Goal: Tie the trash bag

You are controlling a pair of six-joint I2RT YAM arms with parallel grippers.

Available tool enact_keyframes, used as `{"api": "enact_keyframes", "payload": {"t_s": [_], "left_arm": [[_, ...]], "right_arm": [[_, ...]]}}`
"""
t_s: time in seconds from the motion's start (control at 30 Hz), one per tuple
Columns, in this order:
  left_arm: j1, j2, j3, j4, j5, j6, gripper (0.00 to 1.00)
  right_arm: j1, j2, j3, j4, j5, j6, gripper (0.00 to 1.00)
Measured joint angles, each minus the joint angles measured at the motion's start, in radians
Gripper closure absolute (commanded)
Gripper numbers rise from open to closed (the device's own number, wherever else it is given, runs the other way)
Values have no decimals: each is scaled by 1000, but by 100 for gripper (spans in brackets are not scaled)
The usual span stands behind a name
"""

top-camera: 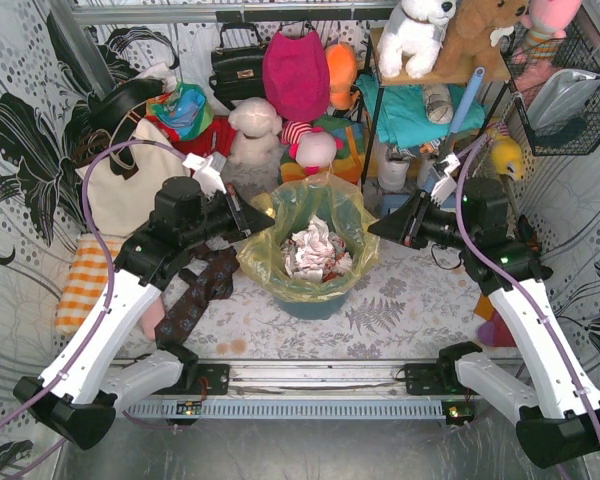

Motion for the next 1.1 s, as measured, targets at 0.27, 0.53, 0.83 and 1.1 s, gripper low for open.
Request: {"api": "enact_keyframes", "payload": {"t_s": [0.27, 0.53, 0.83, 1.1], "left_arm": [[0, -6, -1, 18, 0, -9, 100], [0, -14, -2, 18, 0, -13, 100], [0, -21, 27, 8, 0, -20, 100], [0, -26, 159, -10, 2, -23, 100]], "right_arm": [[0, -15, -94, 153, -84, 93, 82], [0, -20, -165, 284, -127, 177, 100], [0, -44, -111, 291, -112, 200, 100], [0, 21, 29, 346, -104, 226, 100]]}}
